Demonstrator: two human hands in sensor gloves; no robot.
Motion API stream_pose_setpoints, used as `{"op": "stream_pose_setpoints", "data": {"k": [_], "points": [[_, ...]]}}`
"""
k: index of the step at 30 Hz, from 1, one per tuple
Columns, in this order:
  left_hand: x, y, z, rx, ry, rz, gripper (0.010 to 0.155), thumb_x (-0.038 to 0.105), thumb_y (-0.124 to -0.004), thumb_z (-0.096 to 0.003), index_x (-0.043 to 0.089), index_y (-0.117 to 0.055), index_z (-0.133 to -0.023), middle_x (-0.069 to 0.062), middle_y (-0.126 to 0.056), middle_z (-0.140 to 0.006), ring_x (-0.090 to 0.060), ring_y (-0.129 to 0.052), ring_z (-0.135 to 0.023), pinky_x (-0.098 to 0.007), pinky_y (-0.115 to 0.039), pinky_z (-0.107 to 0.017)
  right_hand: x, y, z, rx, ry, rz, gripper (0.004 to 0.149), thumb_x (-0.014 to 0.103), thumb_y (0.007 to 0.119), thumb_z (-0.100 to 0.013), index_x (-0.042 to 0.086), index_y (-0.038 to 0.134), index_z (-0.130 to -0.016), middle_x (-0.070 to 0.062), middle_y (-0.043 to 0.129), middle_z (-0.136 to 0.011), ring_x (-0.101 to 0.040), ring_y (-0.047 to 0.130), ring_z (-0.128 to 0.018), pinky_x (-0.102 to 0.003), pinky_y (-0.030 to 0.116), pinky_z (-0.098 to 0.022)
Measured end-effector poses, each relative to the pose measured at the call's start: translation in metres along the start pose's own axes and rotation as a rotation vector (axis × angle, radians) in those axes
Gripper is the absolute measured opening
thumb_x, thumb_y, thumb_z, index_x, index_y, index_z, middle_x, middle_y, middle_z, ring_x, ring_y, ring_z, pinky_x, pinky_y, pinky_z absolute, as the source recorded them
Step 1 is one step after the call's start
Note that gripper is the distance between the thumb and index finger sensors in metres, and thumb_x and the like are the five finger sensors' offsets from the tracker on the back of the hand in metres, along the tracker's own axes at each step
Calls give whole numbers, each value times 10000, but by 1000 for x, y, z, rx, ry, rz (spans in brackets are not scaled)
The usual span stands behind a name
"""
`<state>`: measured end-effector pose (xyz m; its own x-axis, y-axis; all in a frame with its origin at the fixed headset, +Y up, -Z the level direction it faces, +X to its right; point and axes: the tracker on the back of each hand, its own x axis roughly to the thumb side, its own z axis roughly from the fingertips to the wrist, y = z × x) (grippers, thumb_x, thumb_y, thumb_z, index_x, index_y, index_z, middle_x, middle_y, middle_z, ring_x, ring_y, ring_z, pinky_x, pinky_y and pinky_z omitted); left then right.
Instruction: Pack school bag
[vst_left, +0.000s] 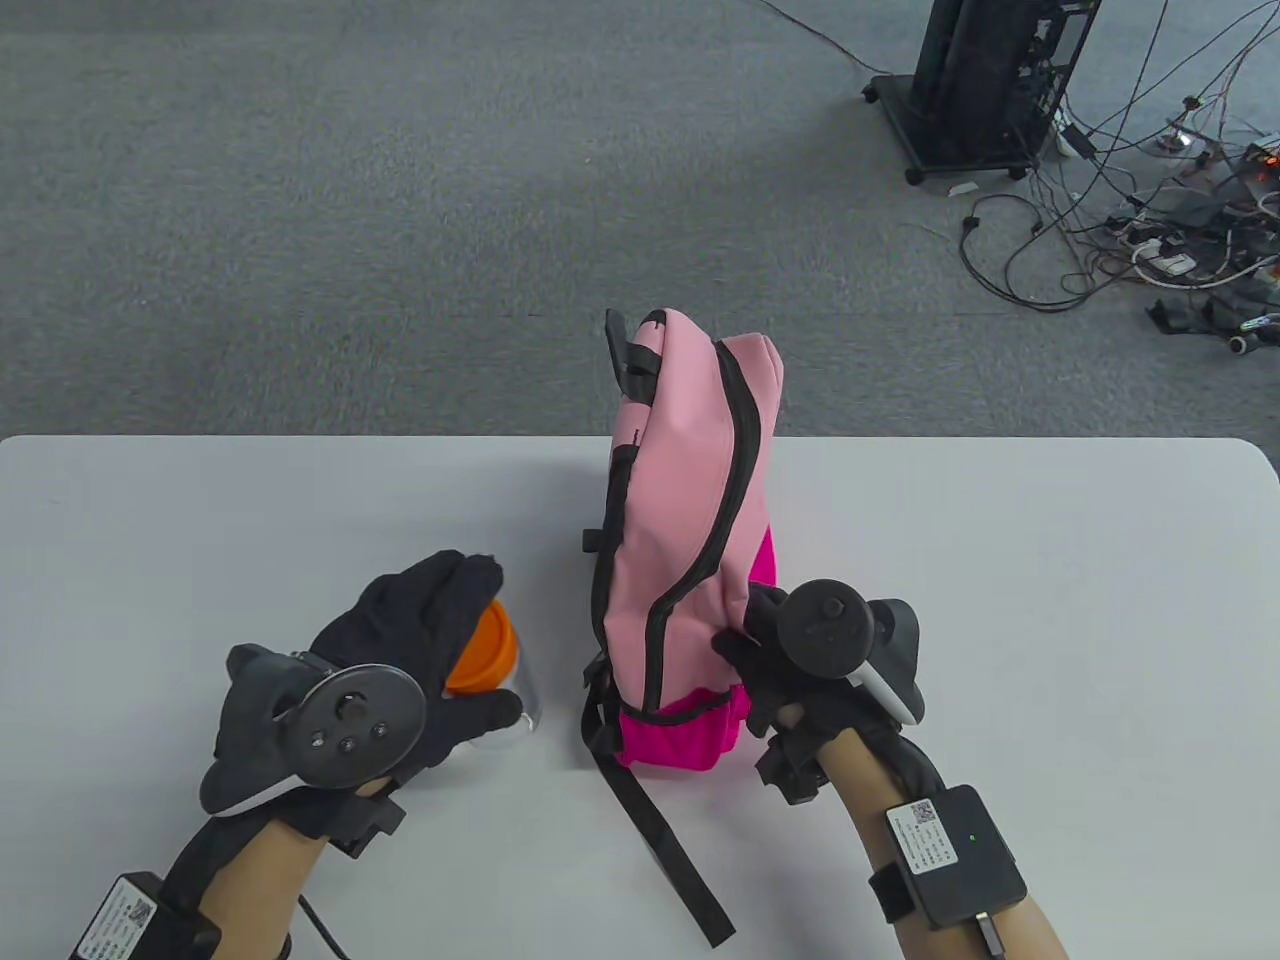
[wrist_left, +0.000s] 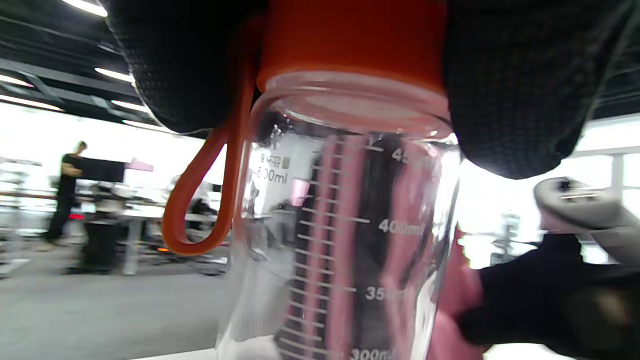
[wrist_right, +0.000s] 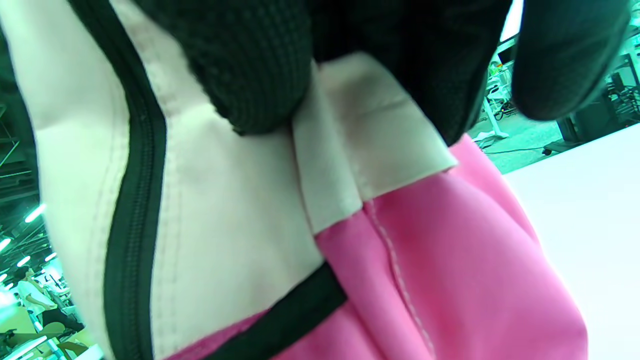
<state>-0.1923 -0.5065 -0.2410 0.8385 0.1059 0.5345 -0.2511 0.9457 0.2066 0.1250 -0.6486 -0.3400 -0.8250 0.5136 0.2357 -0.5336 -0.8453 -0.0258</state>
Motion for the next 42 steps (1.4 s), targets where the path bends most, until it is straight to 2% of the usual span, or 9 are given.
{"op": "stream_pose_setpoints", "data": {"k": [7, 13, 16, 18, 20, 22, 26, 33, 42], "points": [[49, 0, -39, -56, -159, 89, 989, 585, -958, -347, 145, -576, -1146, -200, -740, -1165, -452, -931, -887, -507, -908, -597, 0, 0, 1, 12, 15, 4, 539, 280, 855, -447, 23, 799, -917, -301, 835, -949, -543, 880, -823, -768, 733, -544], [67, -41, -80, -20, -103, 13, 1010, 570, -948, -326, 133, -545, -1143, -210, -709, -1166, -452, -927, -907, -510, -920, -610, -1, -2, 7, 11, 19, 17, 561, 285, 858, -446, 15, 784, -932, -312, 822, -953, -547, 874, -824, -768, 730, -544], [72, -51, -85, -11, -108, 31, 1007, 573, -945, -329, 131, -550, -1143, -216, -711, -1164, -455, -926, -902, -513, -915, -609, -3, -11, 20, 64, 47, 35, 766, 357, 832, -470, -8, 517, -1065, -384, 708, -994, -598, 813, -827, -773, 697, -545], [74, -55, -87, -20, -104, -4, 1007, 582, -934, -333, 133, -545, -1146, -208, -706, -1170, -448, -930, -906, -509, -919, -613, 0, -22, 34, 2, 34, 88, 818, 380, 832, -477, 38, 414, -1091, -366, 720, -984, -574, 837, -802, -764, 695, -556], [74, -56, -88, -27, -99, 11, 1008, 582, -934, -334, 128, -546, -1146, -216, -708, -1167, -452, -930, -902, -515, -915, -608, 3, -28, 46, -79, -27, 130, 770, 374, 842, -467, 35, 508, -1073, -319, 835, -899, -518, 925, -711, -743, 745, -526], [74, -55, -88, -26, -97, 9, 1005, 580, -933, -338, 126, -545, -1146, -221, -706, -1166, -457, -929, -900, -516, -914, -607, 4, -27, 57, -43, -92, 122, 651, 367, 846, -464, 47, 697, -1011, -252, 956, -786, -445, 1017, -599, -718, 800, -496], [75, -50, -80, 11, -110, -10, 1001, 584, -932, -342, 131, -545, -1148, -217, -705, -1168, -455, -926, -904, -515, -912, -608, -2, 4, 67, 202, -162, -69, 636, 331, 844, -476, 48, 667, -1017, -235, 981, -750, -427, 1036, -556, -708, 816, -486], [67, -46, -78, -13, -79, 1, 1000, 577, -927, -350, 132, -529, -1152, -219, -686, -1177, -461, -911, -922, -512, -907, -627, -10, 36, 51, 188, -87, -157, 667, 333, 842, -472, 90, 554, -1023, -235, 983, -736, -417, 1043, -531, -692, 830, -470], [65, -49, -80, -10, -53, 30, 995, 560, -932, -352, 122, -536, -1153, -226, -685, -1183, -472, -914, -922, -516, -913, -628, -4, 60, 42, 107, -54, -15, 529, 343, 856, -456, 95, 782, -918, -166, 1066, -556, -350, 1102, -379, -646, 896, -395]]}}
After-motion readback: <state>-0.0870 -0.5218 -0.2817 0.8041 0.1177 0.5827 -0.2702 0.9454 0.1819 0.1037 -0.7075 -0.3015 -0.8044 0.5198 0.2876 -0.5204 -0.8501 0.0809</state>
